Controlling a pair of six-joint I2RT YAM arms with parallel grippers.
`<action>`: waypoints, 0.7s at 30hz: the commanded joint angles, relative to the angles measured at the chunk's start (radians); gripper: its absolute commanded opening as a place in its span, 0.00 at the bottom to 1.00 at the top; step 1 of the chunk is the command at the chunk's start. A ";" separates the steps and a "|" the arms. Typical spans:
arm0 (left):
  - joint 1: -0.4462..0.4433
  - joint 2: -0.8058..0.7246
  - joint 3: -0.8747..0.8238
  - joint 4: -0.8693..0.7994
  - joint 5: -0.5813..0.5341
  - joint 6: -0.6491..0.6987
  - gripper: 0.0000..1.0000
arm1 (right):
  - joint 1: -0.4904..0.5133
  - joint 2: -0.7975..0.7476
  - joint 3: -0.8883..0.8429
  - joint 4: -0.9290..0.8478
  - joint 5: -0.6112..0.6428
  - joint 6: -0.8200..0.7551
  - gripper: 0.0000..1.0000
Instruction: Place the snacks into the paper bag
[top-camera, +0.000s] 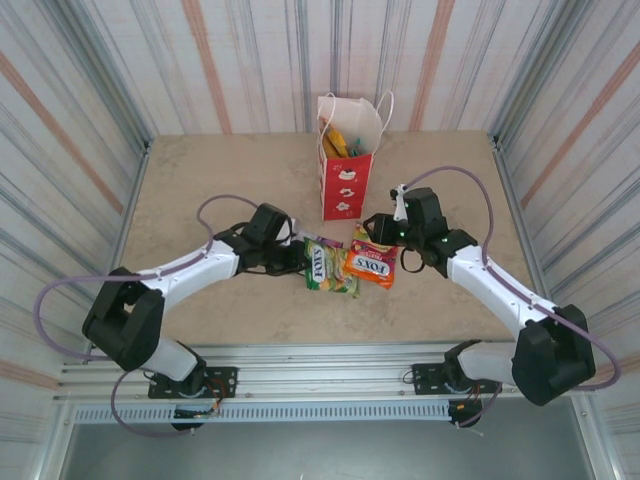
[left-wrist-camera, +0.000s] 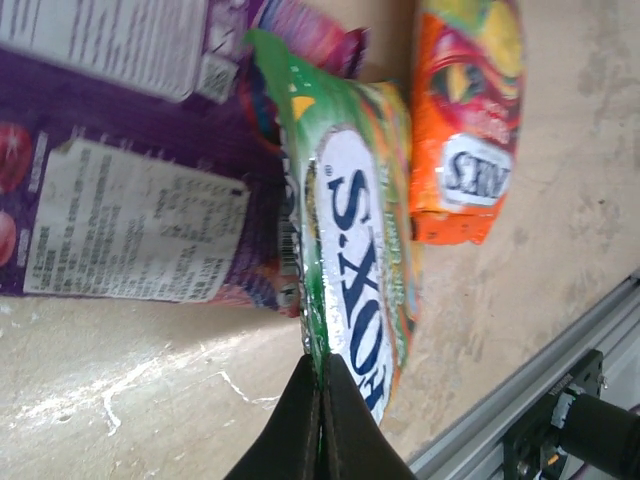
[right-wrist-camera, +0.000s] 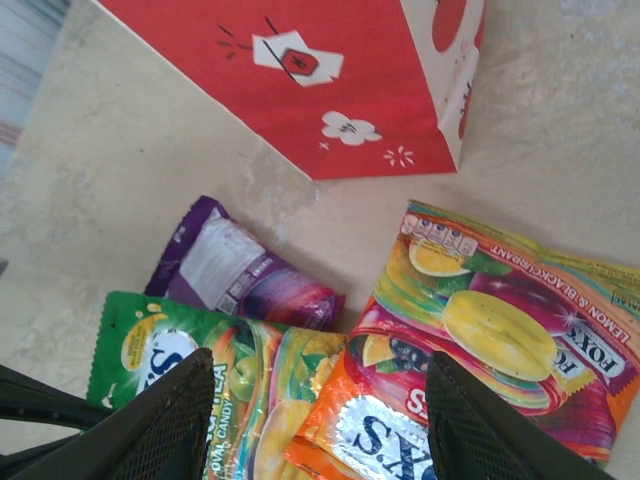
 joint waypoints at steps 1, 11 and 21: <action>-0.007 -0.040 0.091 -0.119 -0.010 0.139 0.00 | -0.018 -0.036 -0.013 0.021 -0.058 -0.078 0.57; -0.042 0.023 0.434 -0.504 -0.024 0.620 0.00 | -0.064 -0.043 0.031 0.011 -0.310 -0.323 0.59; -0.047 -0.057 0.518 -0.572 -0.010 1.001 0.00 | -0.090 -0.067 0.112 -0.130 -0.510 -0.696 0.71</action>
